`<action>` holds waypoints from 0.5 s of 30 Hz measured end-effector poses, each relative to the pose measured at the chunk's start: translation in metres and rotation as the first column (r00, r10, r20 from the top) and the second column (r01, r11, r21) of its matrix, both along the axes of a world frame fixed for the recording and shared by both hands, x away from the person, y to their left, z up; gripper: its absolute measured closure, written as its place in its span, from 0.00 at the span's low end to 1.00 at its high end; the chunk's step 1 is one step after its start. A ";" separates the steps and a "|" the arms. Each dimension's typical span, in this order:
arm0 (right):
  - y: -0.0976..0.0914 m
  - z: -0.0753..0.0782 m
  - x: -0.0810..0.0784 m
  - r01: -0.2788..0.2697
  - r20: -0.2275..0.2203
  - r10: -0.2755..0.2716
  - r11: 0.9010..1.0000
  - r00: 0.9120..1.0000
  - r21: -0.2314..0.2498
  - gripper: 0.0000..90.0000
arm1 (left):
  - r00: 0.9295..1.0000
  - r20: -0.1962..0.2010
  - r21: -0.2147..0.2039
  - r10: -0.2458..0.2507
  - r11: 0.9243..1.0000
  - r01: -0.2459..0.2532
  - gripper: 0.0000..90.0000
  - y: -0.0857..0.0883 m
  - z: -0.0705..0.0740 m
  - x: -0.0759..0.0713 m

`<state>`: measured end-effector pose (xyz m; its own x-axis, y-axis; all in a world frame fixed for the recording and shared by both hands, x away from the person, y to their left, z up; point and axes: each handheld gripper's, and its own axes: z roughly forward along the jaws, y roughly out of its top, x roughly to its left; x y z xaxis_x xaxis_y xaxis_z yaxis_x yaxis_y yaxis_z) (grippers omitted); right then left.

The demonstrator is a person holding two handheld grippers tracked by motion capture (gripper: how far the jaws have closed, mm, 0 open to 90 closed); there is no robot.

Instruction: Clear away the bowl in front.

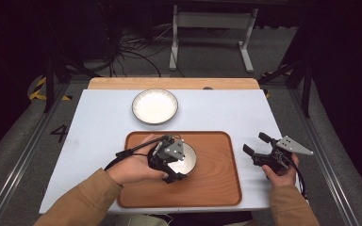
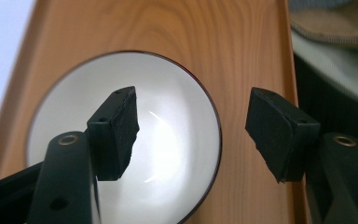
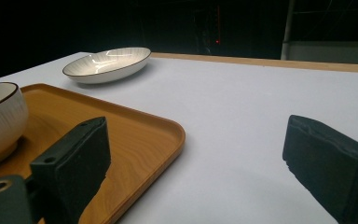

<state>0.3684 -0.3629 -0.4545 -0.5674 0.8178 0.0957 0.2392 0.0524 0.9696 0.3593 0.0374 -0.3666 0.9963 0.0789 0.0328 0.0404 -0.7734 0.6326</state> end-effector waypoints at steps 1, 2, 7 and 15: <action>0.000 0.000 0.000 -0.002 -0.001 0.002 1.000 1.000 0.000 0.09 | 1.000 -0.001 -0.020 0.016 1.000 -0.016 0.37 0.002 0.001 -0.001; 0.000 0.000 0.000 -0.002 -0.001 0.002 1.000 1.000 0.001 0.08 | 1.000 0.003 -0.037 0.030 0.999 -0.030 0.35 0.005 0.002 -0.001; -0.001 0.000 0.001 -0.008 -0.008 0.008 1.000 1.000 0.003 0.08 | 0.995 0.012 -0.115 0.103 0.988 -0.101 0.32 0.018 0.009 -0.004; -0.001 0.000 0.002 -0.018 -0.020 0.018 1.000 1.000 0.006 0.08 | 0.981 0.010 -0.207 0.191 0.961 -0.185 0.24 0.036 0.011 -0.007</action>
